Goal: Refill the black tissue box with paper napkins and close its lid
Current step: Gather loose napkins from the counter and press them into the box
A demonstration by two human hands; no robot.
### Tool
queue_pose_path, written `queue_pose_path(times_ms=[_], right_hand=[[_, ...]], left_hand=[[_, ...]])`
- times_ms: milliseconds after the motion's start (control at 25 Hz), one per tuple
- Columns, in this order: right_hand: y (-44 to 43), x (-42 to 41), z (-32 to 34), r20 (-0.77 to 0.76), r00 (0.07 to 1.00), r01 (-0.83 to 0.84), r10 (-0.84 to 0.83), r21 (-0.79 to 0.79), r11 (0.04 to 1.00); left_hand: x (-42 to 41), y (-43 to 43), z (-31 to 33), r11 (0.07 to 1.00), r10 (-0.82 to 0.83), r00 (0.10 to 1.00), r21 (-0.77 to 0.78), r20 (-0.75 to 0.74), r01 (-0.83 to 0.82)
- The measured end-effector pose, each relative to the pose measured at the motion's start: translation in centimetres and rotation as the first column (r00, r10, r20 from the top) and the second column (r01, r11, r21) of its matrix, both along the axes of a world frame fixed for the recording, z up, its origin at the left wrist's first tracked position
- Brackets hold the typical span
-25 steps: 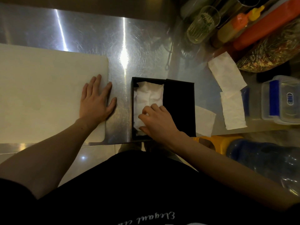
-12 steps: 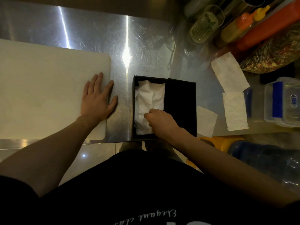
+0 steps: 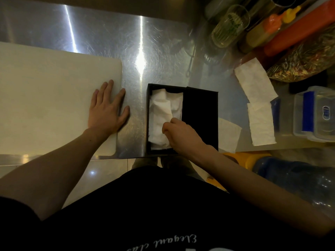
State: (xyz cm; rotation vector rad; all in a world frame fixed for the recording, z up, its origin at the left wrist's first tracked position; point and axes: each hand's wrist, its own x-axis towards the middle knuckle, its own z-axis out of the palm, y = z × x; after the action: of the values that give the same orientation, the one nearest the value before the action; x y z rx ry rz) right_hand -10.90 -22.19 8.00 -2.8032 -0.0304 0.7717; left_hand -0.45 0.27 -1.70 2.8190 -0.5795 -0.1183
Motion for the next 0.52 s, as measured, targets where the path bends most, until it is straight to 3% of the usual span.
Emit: queue_pose_path(times_ms=[280,520], right_hand=[[0.4,0.3,-1.6,-0.029,0.991,-0.135,0.133,-0.108,0.985],[0.2,0.5,-1.3,0.058,0.993,-0.091,0.099,-0.133,0.987]], left_hand=[[0.0,-0.2,0.2,1.0,0.002,1.0,0.001,0.011,-0.002],[0.0,-0.1,0.2,1.0,0.002,1.0,0.006,0.016,-0.002]])
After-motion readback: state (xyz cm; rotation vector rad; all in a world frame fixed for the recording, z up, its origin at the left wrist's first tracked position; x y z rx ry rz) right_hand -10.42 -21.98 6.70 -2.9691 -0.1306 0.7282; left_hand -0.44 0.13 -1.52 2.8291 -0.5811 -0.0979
